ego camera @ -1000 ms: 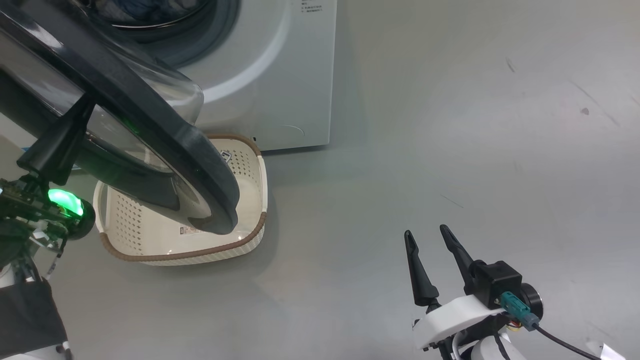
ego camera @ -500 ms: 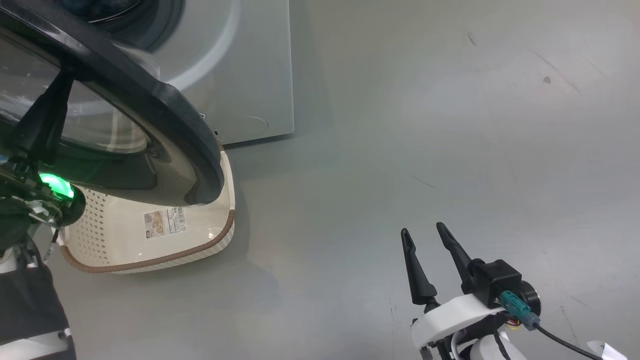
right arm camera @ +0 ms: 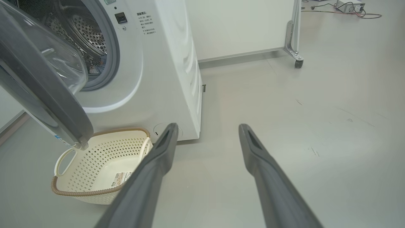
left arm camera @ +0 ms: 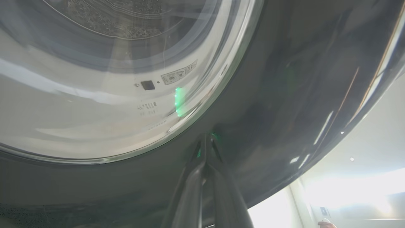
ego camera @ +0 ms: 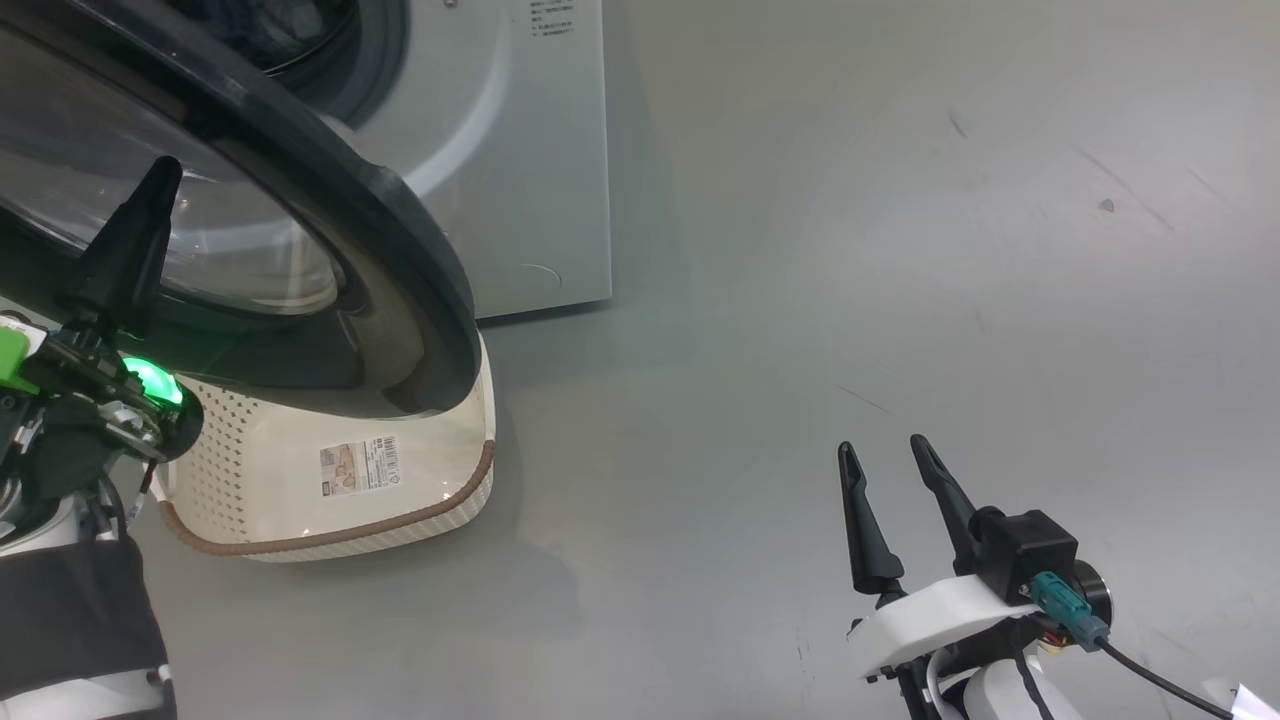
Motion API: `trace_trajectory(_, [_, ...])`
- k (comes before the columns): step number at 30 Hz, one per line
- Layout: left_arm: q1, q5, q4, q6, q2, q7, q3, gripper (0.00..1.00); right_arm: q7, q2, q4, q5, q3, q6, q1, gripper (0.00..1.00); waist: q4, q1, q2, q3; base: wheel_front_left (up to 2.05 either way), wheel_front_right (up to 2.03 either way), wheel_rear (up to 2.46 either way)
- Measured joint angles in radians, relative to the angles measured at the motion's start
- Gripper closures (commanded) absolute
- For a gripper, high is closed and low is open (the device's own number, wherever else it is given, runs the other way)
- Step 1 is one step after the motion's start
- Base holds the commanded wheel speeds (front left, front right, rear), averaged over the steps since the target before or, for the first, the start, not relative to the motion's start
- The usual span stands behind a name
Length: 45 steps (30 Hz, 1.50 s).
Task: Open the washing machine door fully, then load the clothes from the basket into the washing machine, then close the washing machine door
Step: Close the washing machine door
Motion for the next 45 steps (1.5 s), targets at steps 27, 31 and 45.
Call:
trace_trajectory(27, [0.246,-0.005,-0.036,0.0,0.0,-0.24,-0.011,0.0,0.0,0.001,0.031,0.001,-0.025,0.012,0.05,0.0,0.137,-0.0001,0.0,-0.133,0.0,0.0,0.0])
trace_trajectory(31, [0.262,0.061,-0.109,0.0,0.0,-0.299,0.008,0.0,0.0,0.001,0.03,0.0,-0.025,0.012,0.05,0.0,0.14,-0.0001,0.0,-0.134,0.0,0.0,0.0])
trace_trajectory(45, [0.352,0.499,-0.413,0.0,0.139,-0.585,-0.112,0.0,0.0,0.001,0.016,-0.003,-0.02,0.019,0.05,0.0,0.14,0.0,0.0,-0.122,0.0,0.0,0.0])
